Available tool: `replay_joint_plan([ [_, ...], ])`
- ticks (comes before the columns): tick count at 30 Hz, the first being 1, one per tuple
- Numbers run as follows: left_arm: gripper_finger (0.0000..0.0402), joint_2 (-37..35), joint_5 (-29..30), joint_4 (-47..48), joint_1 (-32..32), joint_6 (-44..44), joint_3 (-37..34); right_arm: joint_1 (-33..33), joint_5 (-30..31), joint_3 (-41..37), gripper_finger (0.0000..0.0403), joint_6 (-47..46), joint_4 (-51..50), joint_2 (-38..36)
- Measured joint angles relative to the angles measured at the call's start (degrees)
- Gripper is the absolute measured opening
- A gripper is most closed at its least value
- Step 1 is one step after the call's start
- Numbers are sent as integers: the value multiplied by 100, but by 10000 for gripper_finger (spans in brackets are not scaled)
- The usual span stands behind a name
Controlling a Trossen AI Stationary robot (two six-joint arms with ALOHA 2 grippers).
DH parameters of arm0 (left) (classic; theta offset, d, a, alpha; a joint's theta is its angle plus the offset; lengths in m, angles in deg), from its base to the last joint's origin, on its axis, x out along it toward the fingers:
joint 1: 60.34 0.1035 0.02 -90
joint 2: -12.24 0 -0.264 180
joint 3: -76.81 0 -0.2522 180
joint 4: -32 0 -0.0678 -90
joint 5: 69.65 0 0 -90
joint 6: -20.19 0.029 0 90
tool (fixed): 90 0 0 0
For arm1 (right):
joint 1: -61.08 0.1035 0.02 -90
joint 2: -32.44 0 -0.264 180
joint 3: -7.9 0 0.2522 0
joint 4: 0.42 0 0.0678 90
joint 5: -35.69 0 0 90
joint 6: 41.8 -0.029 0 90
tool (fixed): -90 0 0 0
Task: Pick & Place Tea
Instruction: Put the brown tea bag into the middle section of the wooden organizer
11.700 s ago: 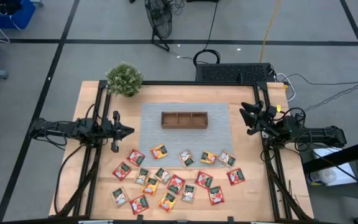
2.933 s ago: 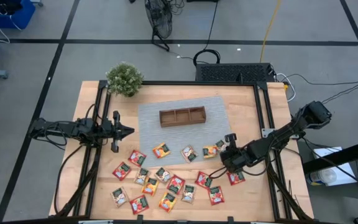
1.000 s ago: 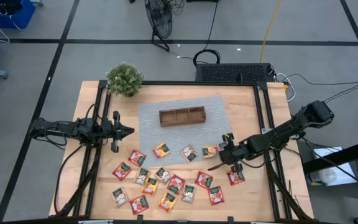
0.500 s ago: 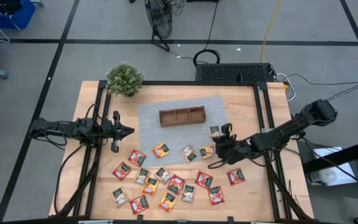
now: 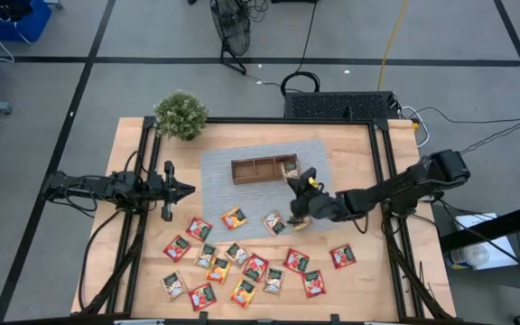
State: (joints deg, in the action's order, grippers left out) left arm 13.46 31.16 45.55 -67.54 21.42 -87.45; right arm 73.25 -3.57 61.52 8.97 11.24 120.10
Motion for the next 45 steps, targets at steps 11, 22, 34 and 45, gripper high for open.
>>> replay_joint_plan([
  [11, 31, 2, 0, 2, 0, 0, 0, -725, -1108, 19, 0, 837, 2168, 1047],
  [22, 31, 1, 0, 1, 0, 0, 0, -1384, -2261, 960, 0, -65, 1914, 1729],
  [34, 31, 0, 1, 2, -1, 0, 1, -1713, -2825, 1110, 0, -767, 1506, 1729],
  [45, 31, 0, 0, 2, 0, 0, 0, -2004, -3561, 1108, 0, -798, 1275, 1729],
])
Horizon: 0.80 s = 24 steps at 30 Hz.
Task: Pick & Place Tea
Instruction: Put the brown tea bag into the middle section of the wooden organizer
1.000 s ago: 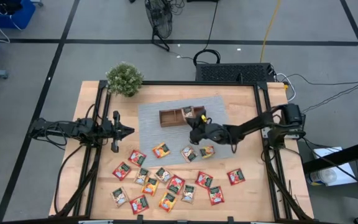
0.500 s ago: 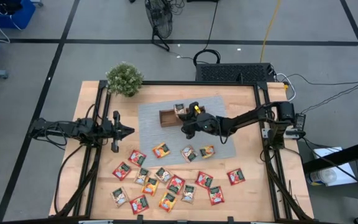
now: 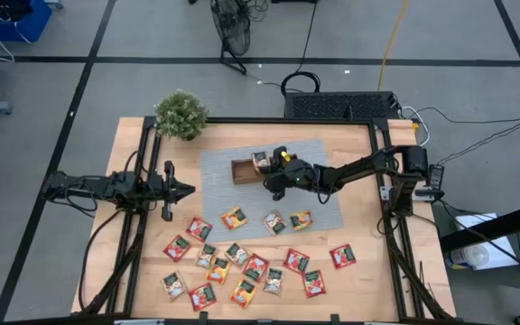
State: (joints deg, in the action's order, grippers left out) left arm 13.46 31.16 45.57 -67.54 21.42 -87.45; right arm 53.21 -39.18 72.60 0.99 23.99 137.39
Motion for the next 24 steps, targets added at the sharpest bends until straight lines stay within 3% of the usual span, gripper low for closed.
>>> replay_joint_plan([
  [15, 31, 0, 0, 0, -2, 0, 0, -154, -42, 0, 2, -162, -171, -2],
  [24, 31, 0, 1, -2, -1, 0, 0, -473, -460, 0, 32, -762, -467, -2],
])
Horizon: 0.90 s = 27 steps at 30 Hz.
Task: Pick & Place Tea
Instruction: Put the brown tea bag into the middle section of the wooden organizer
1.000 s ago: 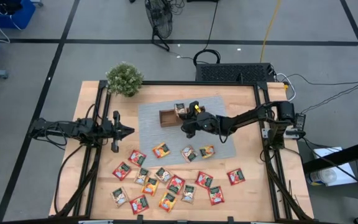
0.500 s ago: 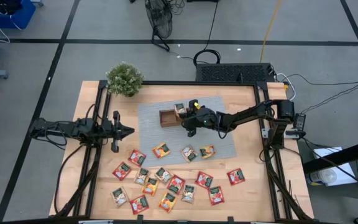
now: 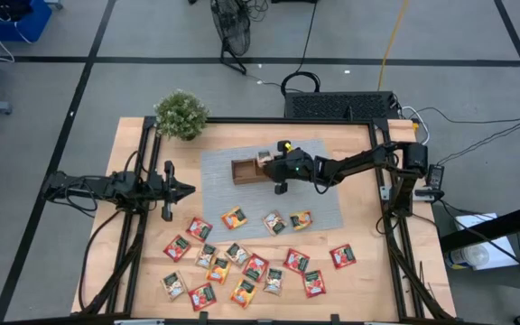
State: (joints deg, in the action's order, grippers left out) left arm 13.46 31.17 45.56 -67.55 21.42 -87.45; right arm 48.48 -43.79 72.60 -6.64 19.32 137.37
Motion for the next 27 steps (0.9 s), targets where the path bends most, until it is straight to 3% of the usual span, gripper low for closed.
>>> replay_joint_plan([
  [7, 31, 0, -1, -1, 2, 0, 0, 105, -4, 0, 3, 449, 4, 0],
  [15, 31, 0, -1, -1, -1, 0, 0, 143, 33, 78, 56, 244, 18, -154],
  [18, 31, -1, 0, -1, -1, -1, 0, 19, -4, 556, 83, -442, -958, -378],
  [21, 31, 2, 2, 0, 0, -2, 0, -253, -79, 1370, 108, -789, -2547, -444],
  [24, 31, -1, 2, 2, -1, 0, 0, -656, -755, 2130, 129, -1144, -3922, -328],
  [27, 31, -1, 1, 2, 2, 0, 0, -1070, -1714, 2550, 146, -1579, -4673, -142],
])
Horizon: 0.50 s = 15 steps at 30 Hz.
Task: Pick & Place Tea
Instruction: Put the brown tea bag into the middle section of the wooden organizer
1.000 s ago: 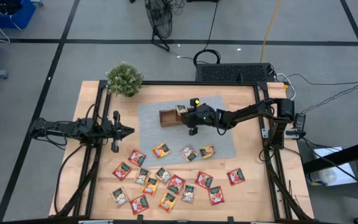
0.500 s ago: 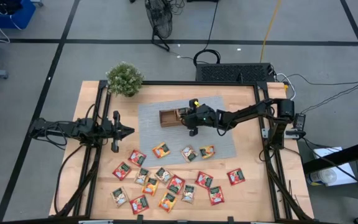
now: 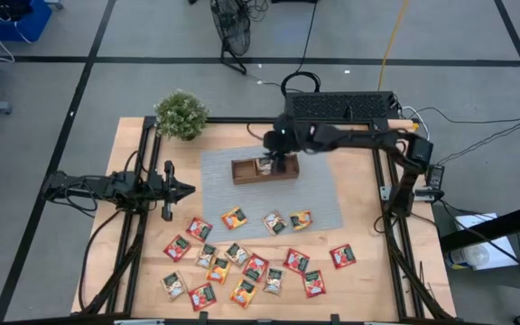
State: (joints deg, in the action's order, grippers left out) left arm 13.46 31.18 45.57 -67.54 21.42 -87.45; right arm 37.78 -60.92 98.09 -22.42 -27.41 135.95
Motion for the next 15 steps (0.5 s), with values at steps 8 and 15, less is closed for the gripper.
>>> replay_joint_plan([
  [8, 31, 2, -25, -39, 0, -2, 2, -416, -1156, -22, 161, -229, -487, 398],
  [15, 31, 39, -19, -3, -1, 0, 4, -329, -1171, -32, 159, -220, -359, 682],
])
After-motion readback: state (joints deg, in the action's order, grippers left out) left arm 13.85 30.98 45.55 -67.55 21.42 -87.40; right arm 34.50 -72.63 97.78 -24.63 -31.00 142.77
